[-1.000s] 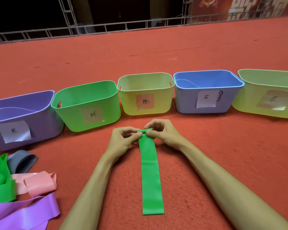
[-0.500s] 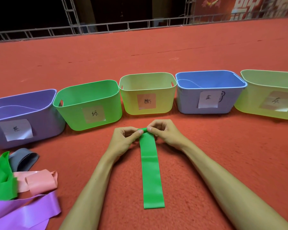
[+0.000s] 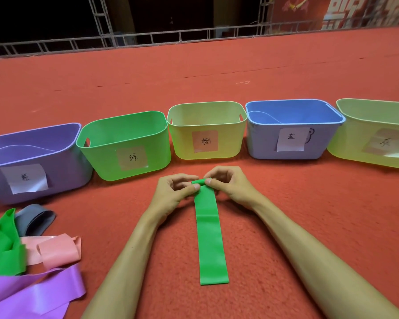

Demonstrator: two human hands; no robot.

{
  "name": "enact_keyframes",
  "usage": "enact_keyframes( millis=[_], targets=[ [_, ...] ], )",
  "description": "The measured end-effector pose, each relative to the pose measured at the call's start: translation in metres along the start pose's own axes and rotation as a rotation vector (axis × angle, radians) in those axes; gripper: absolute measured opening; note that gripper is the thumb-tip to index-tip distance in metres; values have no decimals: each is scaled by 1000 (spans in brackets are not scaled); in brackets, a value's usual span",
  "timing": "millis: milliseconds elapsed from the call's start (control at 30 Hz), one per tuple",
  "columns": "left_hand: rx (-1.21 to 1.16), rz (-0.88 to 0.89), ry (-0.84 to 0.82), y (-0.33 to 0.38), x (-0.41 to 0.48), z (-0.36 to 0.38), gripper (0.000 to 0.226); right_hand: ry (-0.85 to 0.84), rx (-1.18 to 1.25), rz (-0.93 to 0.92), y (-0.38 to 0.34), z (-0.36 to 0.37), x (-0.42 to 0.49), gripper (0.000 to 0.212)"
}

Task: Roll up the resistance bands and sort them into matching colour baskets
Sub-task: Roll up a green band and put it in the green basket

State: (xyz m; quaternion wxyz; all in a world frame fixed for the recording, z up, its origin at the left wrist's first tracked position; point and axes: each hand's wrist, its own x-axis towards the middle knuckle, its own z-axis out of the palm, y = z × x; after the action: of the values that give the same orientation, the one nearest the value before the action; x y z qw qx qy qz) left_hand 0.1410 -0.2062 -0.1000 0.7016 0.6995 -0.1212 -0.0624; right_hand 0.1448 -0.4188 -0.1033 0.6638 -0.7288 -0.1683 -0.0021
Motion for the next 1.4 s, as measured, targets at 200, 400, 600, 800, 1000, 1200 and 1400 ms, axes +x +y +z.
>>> enact_keyframes(
  millis=[200,400,600,800,1000,1200,1400],
  targets=[
    [40,39,-1,0,1,1,13,-6,25,7,3,-1,0,10],
    [48,50,-21,-2,3,-2,16,13,19,28,1,0,2,10],
    [87,65,-19,-3,3,-3,23,15,13,42,3,0,2,12],
    [178,59,-47,-3,3,4,12,1,25,10,3,-1,0,13],
    [161,67,-41,-2,1,2,11,-12,8,47,2,0,2,14],
    [129,65,-41,-1,-1,1,13,-26,14,51,4,1,1,8],
    [110,-16,-50,-2,2,3,13,2,25,1,6,-1,1,8]
  ],
)
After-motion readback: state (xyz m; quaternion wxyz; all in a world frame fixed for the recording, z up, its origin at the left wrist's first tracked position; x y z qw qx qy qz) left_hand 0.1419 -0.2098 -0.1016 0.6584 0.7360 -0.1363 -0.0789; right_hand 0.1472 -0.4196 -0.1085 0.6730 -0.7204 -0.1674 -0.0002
